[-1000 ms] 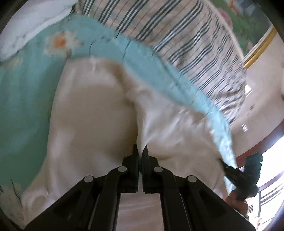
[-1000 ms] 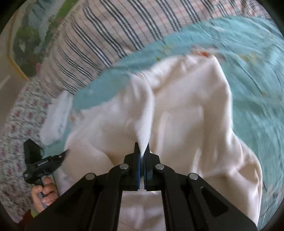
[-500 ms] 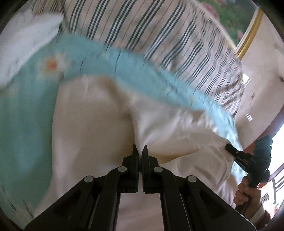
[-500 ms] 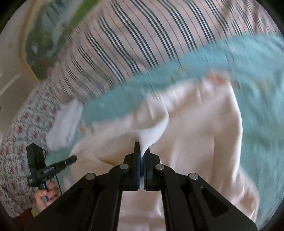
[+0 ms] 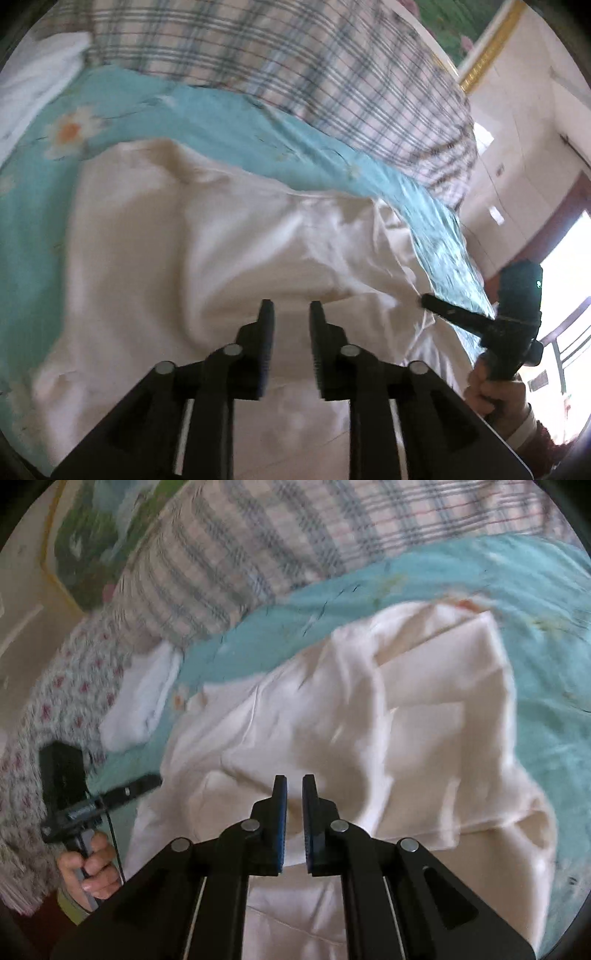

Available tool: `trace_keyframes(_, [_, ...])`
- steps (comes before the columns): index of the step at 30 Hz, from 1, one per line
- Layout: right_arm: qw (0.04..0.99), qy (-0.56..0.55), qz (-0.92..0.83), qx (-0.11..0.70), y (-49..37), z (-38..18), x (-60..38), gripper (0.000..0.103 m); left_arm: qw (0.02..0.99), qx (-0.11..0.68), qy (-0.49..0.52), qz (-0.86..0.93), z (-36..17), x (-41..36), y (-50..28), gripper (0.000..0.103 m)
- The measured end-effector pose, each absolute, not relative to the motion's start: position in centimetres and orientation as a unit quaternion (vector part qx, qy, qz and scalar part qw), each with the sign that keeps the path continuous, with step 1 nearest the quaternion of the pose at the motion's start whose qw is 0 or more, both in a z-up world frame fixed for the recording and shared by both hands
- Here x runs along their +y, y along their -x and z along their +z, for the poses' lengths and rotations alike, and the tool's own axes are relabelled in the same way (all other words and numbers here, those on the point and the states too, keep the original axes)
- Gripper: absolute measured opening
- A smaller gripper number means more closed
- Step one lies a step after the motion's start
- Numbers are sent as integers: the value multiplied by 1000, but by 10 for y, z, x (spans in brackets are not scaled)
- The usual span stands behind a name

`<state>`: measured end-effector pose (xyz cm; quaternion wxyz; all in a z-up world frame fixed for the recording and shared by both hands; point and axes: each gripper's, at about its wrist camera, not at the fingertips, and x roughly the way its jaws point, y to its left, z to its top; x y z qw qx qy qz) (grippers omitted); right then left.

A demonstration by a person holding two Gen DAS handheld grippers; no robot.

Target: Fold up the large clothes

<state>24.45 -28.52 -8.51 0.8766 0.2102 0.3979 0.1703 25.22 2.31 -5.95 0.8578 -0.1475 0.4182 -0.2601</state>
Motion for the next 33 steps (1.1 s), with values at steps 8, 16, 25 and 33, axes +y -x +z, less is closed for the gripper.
trace_keyframes(8, [854, -245, 122, 443, -266, -118, -306, 8, 839, 475, 154, -216, -103, 34, -268, 18])
trace_keyframes(16, [877, -248, 124, 392, -195, -76, -322, 41, 865, 432, 196, -164, -67, 104, -200, 56])
trace_keyframes(25, [878, -255, 58, 400, -103, -84, -356, 56, 864, 426, 258, -69, -77, 209, -95, 77])
trace_keyframes(33, [861, -283, -5, 422, -27, -102, -411, 56, 828, 464, 295, -110, -116, 226, -34, 80])
